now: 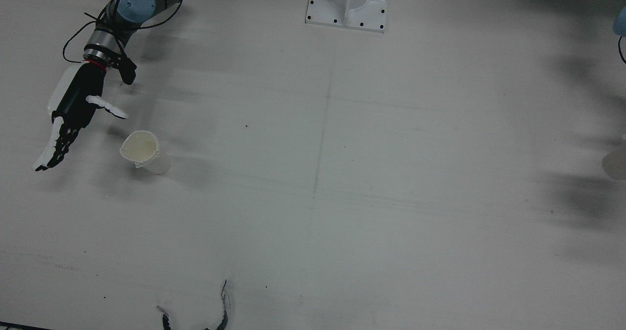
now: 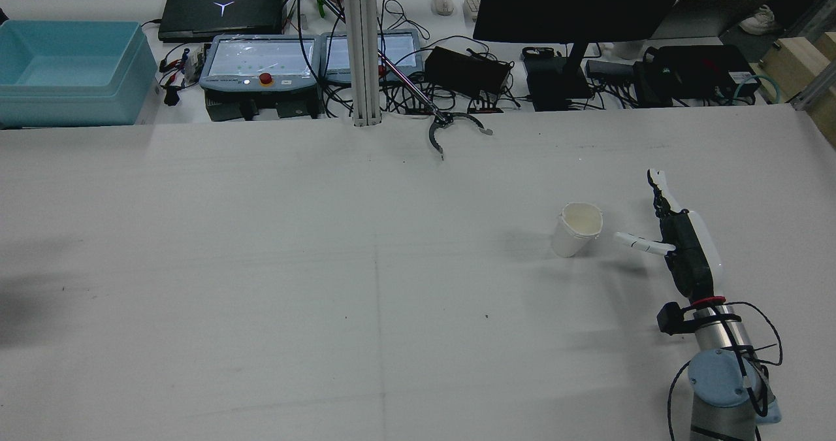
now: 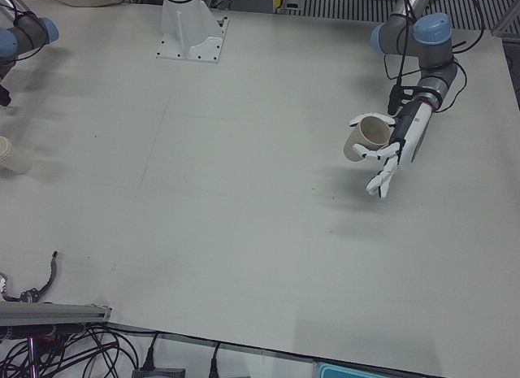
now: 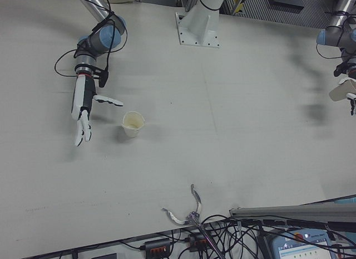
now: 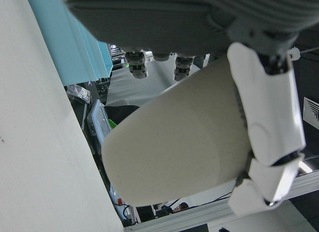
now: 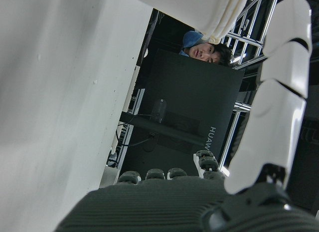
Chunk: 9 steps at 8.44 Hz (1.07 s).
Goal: Pour water
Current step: 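Slide the right hand fingers around the standing white cup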
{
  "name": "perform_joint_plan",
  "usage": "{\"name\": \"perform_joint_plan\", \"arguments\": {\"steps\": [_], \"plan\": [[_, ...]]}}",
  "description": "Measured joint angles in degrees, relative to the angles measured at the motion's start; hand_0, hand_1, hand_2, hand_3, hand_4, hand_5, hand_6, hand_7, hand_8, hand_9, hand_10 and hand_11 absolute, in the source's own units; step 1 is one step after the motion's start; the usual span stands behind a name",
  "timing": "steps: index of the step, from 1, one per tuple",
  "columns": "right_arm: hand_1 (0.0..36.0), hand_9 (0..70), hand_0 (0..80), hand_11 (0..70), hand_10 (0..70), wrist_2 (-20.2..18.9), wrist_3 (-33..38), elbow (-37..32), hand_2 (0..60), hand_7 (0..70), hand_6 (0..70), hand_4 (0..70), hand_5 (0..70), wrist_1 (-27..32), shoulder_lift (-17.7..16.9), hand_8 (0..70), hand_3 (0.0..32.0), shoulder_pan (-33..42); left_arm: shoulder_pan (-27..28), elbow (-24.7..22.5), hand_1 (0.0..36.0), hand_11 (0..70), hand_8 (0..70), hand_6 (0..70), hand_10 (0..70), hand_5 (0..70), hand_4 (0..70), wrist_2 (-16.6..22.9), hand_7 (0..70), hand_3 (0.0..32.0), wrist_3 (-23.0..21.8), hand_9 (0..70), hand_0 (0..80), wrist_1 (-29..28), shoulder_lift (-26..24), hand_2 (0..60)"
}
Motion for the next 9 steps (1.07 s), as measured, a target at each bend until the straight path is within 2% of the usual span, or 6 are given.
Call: {"name": "perform_joint_plan", "arguments": {"steps": [6,9], "plan": [[20.2,0.0,51.4,2.5,0.2,0.01,-3.13,-1.00,13.2,0.0,0.0,1.5,0.0,0.11,4.30,0.2,0.0,-0.92,0.21,0.48,36.0,11.5,0.0,4.2,6.4,39.5,42.5,0.09,13.4,0.0,0.19,1.2,44.3,0.00,-0.13,60.0],[22.1,0.0,52.6,3.4,0.6,0.04,-5.45,-1.87,15.7,0.0,0.0,1.8,0.0,0.41,5.92,0.1,0.0,-1.23,0.26,1.71,36.0,11.5,0.0,4.3,6.4,39.8,42.8,0.09,13.4,0.0,0.24,1.2,44.4,-0.49,-0.48,60.0]]}}
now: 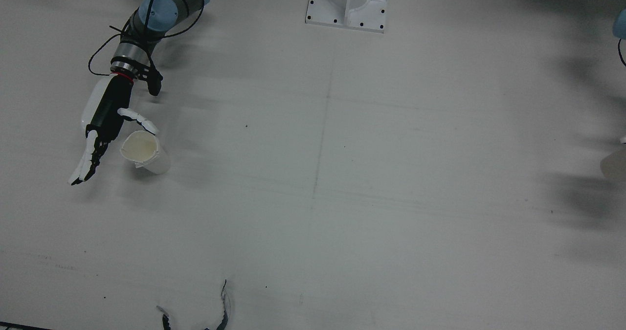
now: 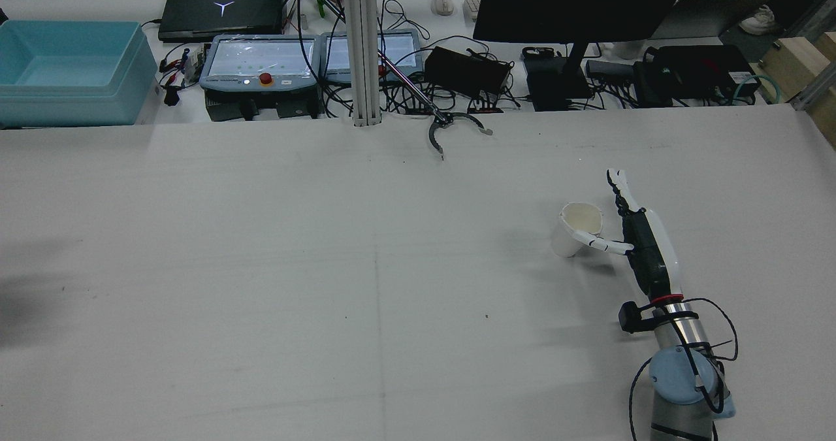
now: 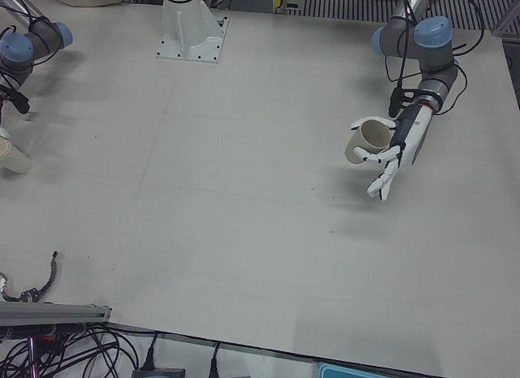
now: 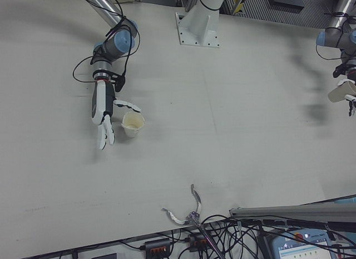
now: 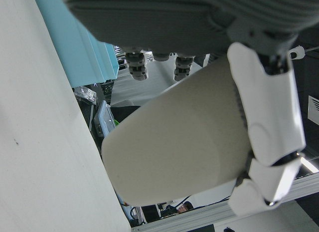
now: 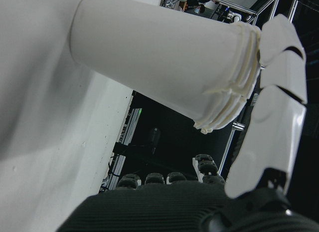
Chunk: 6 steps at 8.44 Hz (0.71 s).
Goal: Pour water
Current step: 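Slide the right hand fingers around the standing white cup, then close the right hand on the white cup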
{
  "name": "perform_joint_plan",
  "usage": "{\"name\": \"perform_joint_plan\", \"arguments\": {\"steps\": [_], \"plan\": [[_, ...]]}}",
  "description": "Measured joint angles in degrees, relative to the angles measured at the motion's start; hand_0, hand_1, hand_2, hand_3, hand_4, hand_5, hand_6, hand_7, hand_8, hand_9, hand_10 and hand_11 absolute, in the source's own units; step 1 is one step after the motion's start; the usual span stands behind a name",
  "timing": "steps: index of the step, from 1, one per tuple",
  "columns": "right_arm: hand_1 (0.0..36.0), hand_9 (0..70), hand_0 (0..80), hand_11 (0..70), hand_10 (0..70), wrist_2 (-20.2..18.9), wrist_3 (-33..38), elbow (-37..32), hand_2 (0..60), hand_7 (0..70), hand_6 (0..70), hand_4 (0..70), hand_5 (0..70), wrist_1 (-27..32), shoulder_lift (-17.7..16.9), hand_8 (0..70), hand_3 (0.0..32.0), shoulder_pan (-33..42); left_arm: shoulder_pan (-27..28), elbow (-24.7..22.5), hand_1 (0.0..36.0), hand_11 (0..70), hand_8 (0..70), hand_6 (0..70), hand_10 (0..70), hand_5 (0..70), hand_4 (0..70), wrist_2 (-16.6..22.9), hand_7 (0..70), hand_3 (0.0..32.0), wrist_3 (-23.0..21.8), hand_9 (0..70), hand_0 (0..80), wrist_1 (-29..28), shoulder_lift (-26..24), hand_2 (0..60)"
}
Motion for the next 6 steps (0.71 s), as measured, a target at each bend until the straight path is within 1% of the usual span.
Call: {"name": "perform_joint_plan", "arguments": {"steps": [2,3,4,6], "plan": [[22.9,0.0,53.6,3.4,0.6,-0.05,-0.28,-1.10,15.7,0.0,0.0,2.8,0.3,0.17,0.54,0.1,0.0,-0.59,0.01,0.82,36.0,11.6,0.0,4.4,6.4,40.0,42.9,0.00,13.5,0.0,-0.04,1.3,44.4,-0.60,-0.17,60.0],[22.7,0.1,53.3,3.5,0.7,-0.05,0.12,-1.88,16.6,0.0,0.0,3.1,0.5,0.29,0.60,0.1,0.0,-0.79,-0.01,0.99,36.0,11.6,0.0,4.3,6.4,40.0,43.0,0.00,13.5,0.0,-0.05,1.3,44.4,-0.84,-0.16,60.0],[22.4,0.0,53.2,3.4,0.6,-0.12,0.60,-2.47,15.8,0.0,0.0,3.4,0.4,0.34,0.69,0.0,0.0,-0.88,-0.02,1.10,36.0,11.5,0.0,4.3,6.4,39.9,43.0,0.00,13.4,0.0,-0.06,1.2,44.3,-0.98,-0.13,60.0],[22.9,0.0,53.9,3.1,0.4,-0.73,0.99,-2.95,15.6,0.0,0.0,4.3,0.6,0.35,0.95,0.0,0.0,-0.98,-0.03,1.19,36.0,11.5,0.0,4.3,6.4,40.0,43.2,-0.03,13.6,0.0,-0.03,1.3,44.1,-1.11,-0.02,60.0]]}}
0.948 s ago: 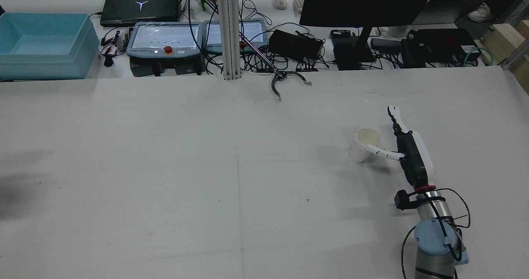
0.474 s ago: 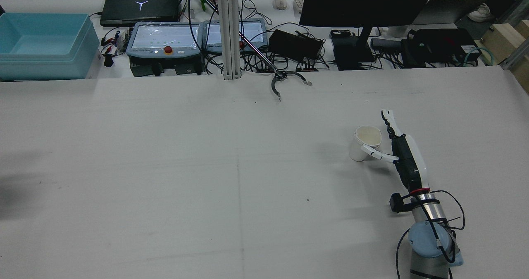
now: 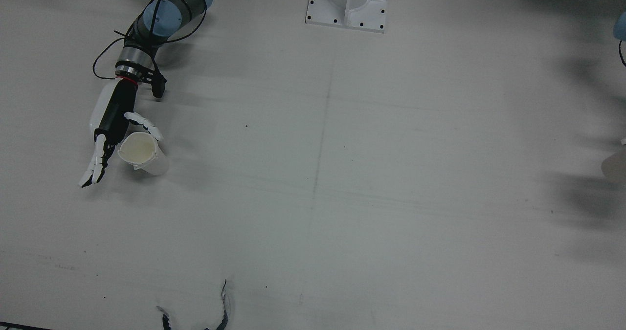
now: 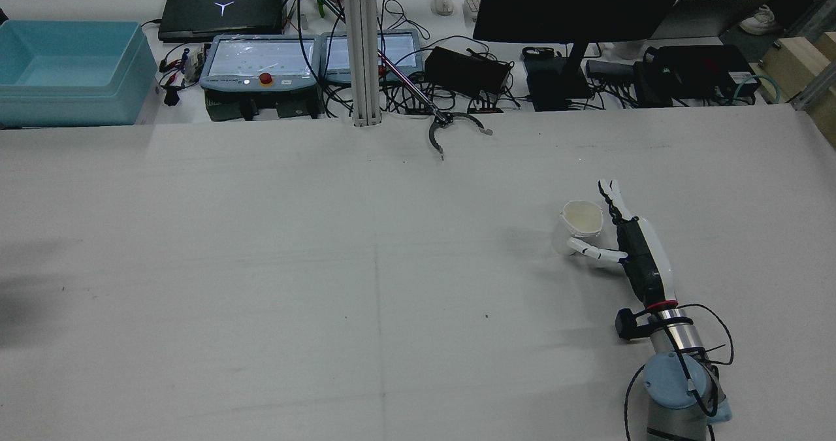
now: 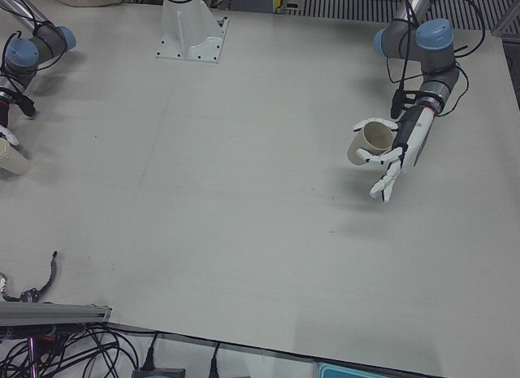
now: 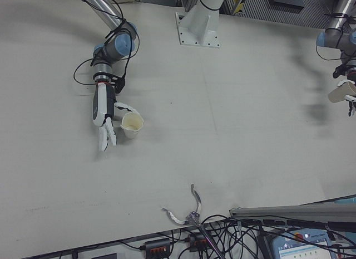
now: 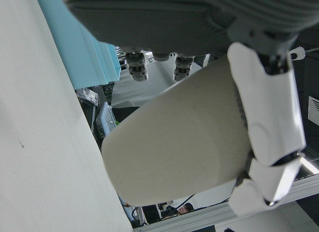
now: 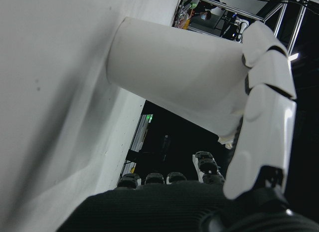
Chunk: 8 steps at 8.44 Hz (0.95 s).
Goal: Pour water
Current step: 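Close the right hand on the white cup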
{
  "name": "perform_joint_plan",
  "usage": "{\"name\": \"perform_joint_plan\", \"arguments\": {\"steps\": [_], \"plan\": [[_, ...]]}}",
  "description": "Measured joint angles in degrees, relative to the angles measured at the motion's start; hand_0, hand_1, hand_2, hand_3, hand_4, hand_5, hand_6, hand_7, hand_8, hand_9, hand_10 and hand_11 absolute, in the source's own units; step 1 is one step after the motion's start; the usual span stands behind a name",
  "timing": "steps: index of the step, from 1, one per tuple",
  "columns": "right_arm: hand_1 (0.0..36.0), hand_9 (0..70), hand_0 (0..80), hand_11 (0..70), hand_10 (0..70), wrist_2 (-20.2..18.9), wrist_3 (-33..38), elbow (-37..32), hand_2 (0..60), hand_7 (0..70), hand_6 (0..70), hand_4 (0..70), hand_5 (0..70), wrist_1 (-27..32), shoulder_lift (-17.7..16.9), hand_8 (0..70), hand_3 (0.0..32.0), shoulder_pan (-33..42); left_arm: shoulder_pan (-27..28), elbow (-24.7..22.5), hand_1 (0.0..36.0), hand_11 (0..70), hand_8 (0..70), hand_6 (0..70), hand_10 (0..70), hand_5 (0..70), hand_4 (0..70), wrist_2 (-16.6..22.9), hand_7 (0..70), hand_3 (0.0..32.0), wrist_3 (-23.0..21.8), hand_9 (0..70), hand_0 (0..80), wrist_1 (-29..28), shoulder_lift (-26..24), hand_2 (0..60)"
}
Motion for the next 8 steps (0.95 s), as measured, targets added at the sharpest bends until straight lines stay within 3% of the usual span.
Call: {"name": "perform_joint_plan", "arguments": {"steps": [4,5,6,7,8], "plan": [[22.1,0.1,54.1,3.1,0.5,-2.91,-0.21,-0.12,13.6,0.5,1.4,6.8,2.1,-0.20,1.54,0.1,0.0,0.08,0.00,0.03,36.0,11.5,0.0,4.4,6.4,40.3,43.4,-0.02,13.7,0.0,-0.03,1.3,43.7,-0.14,0.14,60.0],[19.6,1.4,53.1,3.5,0.9,-3.71,-0.29,-0.14,10.1,3.9,4.3,10.3,5.3,-0.23,1.71,1.7,0.0,0.14,0.02,0.13,36.0,11.5,0.0,4.4,6.4,40.1,43.5,0.00,13.8,0.0,-0.01,1.3,43.8,-0.15,0.04,60.0],[16.7,2.9,51.2,5.0,2.3,-4.10,-0.32,-0.16,9.7,6.3,5.8,15.6,12.8,-0.25,1.76,2.9,0.0,0.22,0.02,0.17,36.0,11.5,0.0,4.4,6.4,40.1,43.6,-0.01,13.6,0.0,0.02,1.3,43.8,-0.16,-0.07,60.0],[13.8,4.3,50.5,7.3,4.2,-4.25,-0.27,-0.17,7.4,10.9,6.5,30.2,25.2,-0.26,1.78,3.4,0.0,0.26,0.02,0.18,36.0,11.6,0.0,4.3,6.5,40.0,43.4,-0.01,13.5,0.0,0.04,1.3,43.8,-0.22,-0.02,60.0],[13.5,5.5,51.3,8.5,5.2,-4.16,-0.18,-0.17,6.2,12.6,7.0,39.9,31.1,-0.26,1.80,3.9,0.0,0.28,-0.03,0.20,36.0,11.5,0.0,4.3,6.5,40.0,43.4,-0.02,13.4,0.0,0.02,1.2,43.9,-0.43,0.16,60.0]]}}
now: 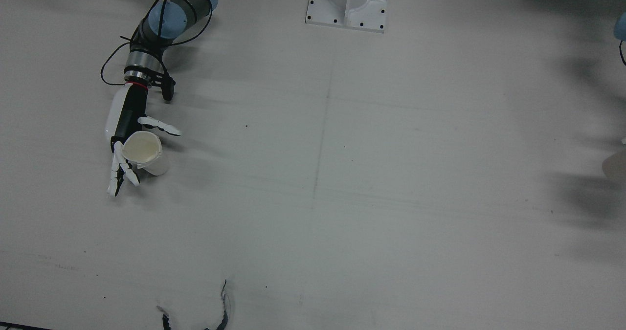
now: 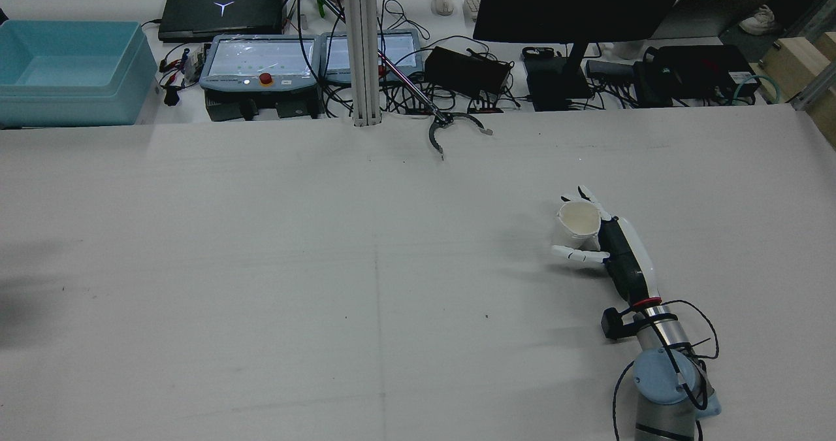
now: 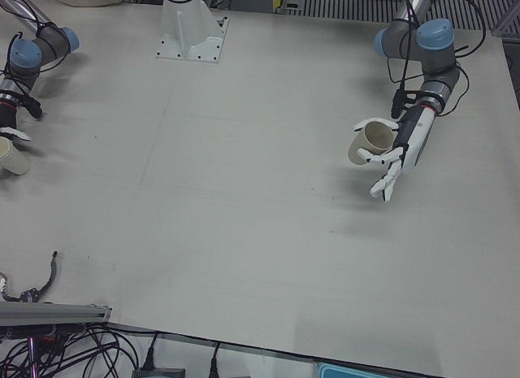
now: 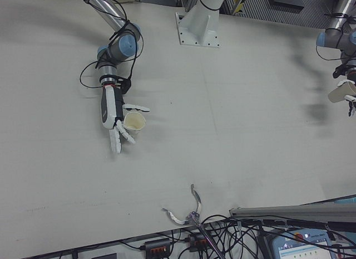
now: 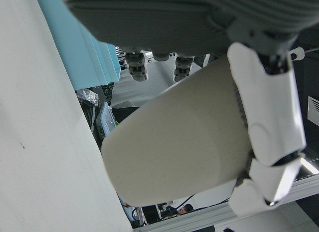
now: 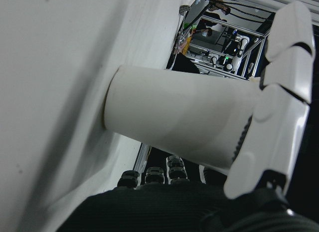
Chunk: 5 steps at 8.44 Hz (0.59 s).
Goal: Pour water
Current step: 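Close the right hand on the white cup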
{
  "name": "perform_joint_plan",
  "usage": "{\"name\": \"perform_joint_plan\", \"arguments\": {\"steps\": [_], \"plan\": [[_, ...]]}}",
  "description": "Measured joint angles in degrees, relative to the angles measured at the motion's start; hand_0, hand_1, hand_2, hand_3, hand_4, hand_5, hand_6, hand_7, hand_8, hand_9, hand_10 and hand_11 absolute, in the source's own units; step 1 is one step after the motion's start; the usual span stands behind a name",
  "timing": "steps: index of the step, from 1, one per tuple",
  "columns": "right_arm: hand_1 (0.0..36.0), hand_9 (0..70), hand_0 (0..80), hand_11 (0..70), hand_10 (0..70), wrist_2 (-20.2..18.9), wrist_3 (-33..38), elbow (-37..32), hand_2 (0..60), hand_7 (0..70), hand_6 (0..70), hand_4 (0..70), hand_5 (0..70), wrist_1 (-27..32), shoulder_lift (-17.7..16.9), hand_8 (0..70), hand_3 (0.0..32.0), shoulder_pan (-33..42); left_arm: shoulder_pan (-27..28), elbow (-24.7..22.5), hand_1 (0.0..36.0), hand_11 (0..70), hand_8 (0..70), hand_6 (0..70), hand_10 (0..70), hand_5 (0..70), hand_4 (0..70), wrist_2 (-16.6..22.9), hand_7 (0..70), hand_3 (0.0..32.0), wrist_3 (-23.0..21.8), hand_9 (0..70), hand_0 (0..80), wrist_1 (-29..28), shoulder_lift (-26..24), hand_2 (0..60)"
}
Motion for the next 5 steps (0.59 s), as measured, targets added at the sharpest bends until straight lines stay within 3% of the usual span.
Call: {"name": "perform_joint_plan", "arguments": {"steps": [1,3,4,5], "plan": [[17.1,5.5,55.0,9.2,5.5,0.25,0.10,0.00,6.5,12.0,7.0,42.3,32.1,0.00,-0.02,4.3,0.0,0.05,-0.03,0.00,36.0,11.6,0.0,4.3,6.5,39.8,43.5,-0.02,13.4,0.0,-0.03,1.2,44.0,-0.24,0.16,60.0],[19.4,6.0,57.2,10.3,6.0,0.55,0.38,0.05,8.0,12.4,7.2,41.0,32.7,0.00,-0.30,4.5,0.0,0.24,-0.16,0.01,36.0,11.8,0.0,4.1,6.6,39.5,43.3,0.03,13.2,0.0,-0.08,1.2,43.9,-0.71,0.33,60.0],[20.7,6.8,58.7,10.6,6.1,0.53,0.82,0.07,8.0,13.7,7.9,39.2,35.6,-0.03,-0.46,5.0,0.0,0.32,-0.20,0.05,36.0,11.7,0.0,4.2,6.5,39.6,43.6,0.04,13.4,0.0,-0.12,1.2,44.2,-0.84,0.44,60.0],[25.9,7.5,65.8,11.4,6.3,0.48,1.45,0.11,11.3,15.9,9.1,37.3,42.9,-0.09,-0.82,5.5,0.0,0.35,-0.22,0.07,36.0,11.6,0.0,4.5,6.5,40.4,44.3,0.02,13.9,0.0,-0.10,1.3,45.2,-0.94,0.57,60.0]]}}
